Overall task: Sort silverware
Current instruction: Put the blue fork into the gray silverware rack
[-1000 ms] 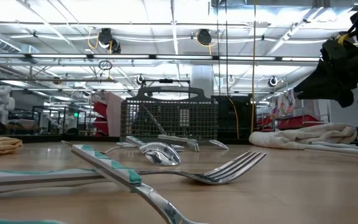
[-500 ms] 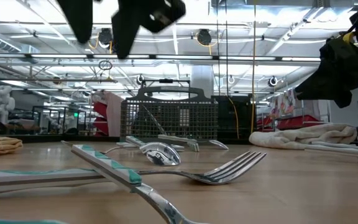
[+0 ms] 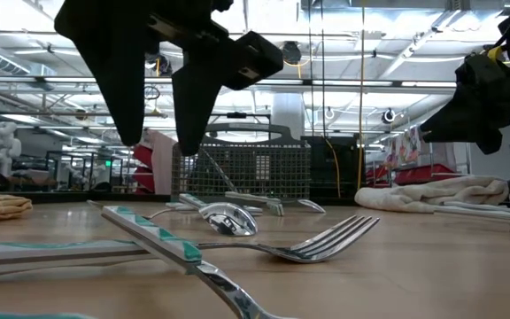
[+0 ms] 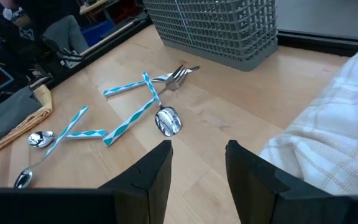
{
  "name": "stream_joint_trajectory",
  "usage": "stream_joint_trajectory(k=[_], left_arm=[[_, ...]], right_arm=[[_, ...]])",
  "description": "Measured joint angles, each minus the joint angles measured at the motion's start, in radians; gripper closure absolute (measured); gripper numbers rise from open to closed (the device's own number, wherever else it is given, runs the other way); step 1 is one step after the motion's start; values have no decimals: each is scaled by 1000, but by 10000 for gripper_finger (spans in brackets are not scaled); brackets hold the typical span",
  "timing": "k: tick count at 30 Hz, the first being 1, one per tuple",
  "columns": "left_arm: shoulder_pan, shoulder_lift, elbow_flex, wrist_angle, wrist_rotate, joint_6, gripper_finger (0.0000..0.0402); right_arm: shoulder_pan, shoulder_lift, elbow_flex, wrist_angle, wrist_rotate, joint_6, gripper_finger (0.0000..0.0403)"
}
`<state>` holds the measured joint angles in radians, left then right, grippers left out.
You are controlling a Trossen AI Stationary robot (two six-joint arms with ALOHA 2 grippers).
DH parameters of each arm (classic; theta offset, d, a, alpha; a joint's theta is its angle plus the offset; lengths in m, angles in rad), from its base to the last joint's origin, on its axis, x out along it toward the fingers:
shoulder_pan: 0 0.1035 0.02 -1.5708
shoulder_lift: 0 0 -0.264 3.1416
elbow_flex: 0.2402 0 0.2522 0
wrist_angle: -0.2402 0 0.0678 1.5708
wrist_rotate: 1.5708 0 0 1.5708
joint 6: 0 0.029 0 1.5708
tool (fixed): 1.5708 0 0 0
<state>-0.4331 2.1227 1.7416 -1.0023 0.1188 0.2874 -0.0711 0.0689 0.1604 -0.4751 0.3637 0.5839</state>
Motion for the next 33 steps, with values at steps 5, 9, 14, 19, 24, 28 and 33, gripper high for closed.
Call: stream_joint_trajectory(k=[5, 9, 14, 19, 24, 28, 33], left_arm=[[-25, 0, -20, 32, -5, -19, 233], [-51, 1, -34, 31, -9, -19, 233], [-62, 0, -41, 67, -34, -19, 233], [-59, 0, -65, 109, -64, -12, 233], [-60, 0, -80, 116, -48, 7, 233], [-60, 0, -106, 166, -22, 8, 233], [-53, 0, -145, 215, -22, 16, 233]], right_arm=[[0, 0, 0, 0, 0, -4, 264], [0, 0, 0, 0, 0, -5, 264], [0, 0, 0, 0, 0, -5, 264], [0, 0, 0, 0, 0, -5, 264], [0, 0, 0, 0, 0, -5, 264], [0, 0, 0, 0, 0, -19, 264], [0, 0, 0, 0, 0, -23, 264]])
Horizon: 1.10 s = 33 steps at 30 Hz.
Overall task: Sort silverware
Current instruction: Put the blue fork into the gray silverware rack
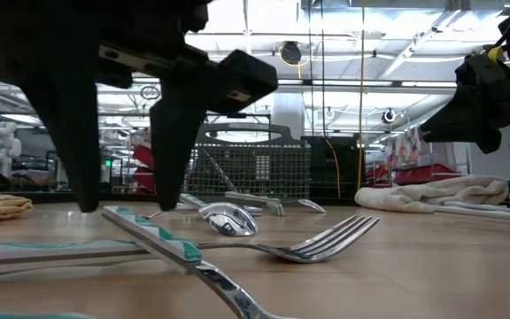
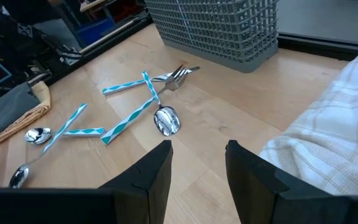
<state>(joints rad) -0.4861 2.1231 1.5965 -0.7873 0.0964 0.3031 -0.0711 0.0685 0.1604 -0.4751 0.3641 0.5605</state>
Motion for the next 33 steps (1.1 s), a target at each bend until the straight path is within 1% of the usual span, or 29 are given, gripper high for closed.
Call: stream_joint_trajectory(k=[5, 9, 12, 15, 16, 25, 28, 33], left_arm=[[11, 0, -55, 51, 1, 50, 239], [21, 0, -85, 68, 28, 78, 260], [31, -3, -94, 72, 36, 78, 296], [38, -3, -95, 74, 50, 76, 348], [40, -3, -95, 76, 57, 75, 360], [44, -8, -96, 73, 51, 43, 361], [49, -22, -99, 58, 3, 33, 361], [83, -46, -98, -10, -59, -36, 361]], right_arm=[[0, 0, 0, 0, 0, 0, 264], [0, 0, 0, 0, 0, 3, 264], [0, 0, 0, 0, 0, 3, 264], [0, 0, 0, 0, 1, 3, 264], [0, 0, 0, 0, 1, 4, 264], [0, 0, 0, 0, 1, 35, 264], [0, 0, 0, 0, 1, 48, 264], [0, 0, 0, 0, 1, 56, 264]])
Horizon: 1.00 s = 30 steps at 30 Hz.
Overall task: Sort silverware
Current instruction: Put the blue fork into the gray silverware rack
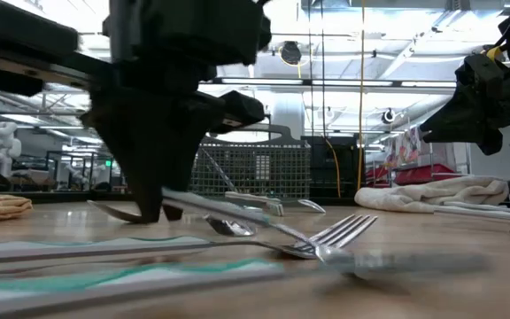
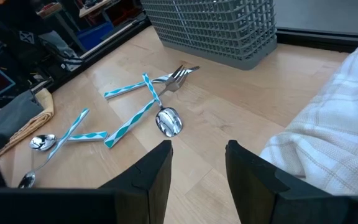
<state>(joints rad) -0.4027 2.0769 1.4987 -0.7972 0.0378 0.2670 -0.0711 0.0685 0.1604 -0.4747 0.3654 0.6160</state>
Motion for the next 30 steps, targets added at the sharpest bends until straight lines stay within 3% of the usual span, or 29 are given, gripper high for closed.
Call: stream_joint_trajectory(k=[16, 30], left_arm=[[29, -34, 157, -252, -209, -107, 361], [78, -34, 170, -529, -426, -308, 361]], right_arm=[[0, 2, 0, 1, 0, 1, 264], [0, 2, 0, 1, 0, 1, 264]])
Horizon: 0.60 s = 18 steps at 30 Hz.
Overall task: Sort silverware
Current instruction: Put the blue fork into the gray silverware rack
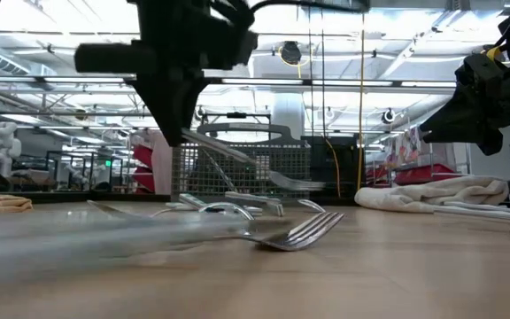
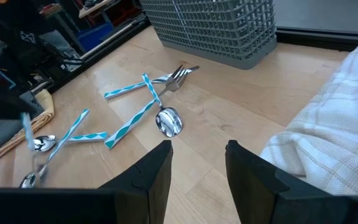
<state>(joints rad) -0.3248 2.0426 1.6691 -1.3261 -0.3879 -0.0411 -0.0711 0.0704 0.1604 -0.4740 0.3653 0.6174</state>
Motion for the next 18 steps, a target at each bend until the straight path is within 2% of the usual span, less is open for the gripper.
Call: stream_joint_trajectory(k=[6, 11, 15, 18], left_arm=[[26, 0, 0, -81, -66, -40, 361], [59, 0, 15, -86, -99, -94, 361], [95, -7, 73, -40, -173, -178, 361], [138, -38, 108, 77, -260, -229, 361]], right_arm=[[0, 0, 0, 0, 0, 0, 264], [0, 0, 0, 0, 0, 0, 264], [0, 0, 0, 0, 0, 0, 264], [0, 0, 0, 0, 0, 0, 264]])
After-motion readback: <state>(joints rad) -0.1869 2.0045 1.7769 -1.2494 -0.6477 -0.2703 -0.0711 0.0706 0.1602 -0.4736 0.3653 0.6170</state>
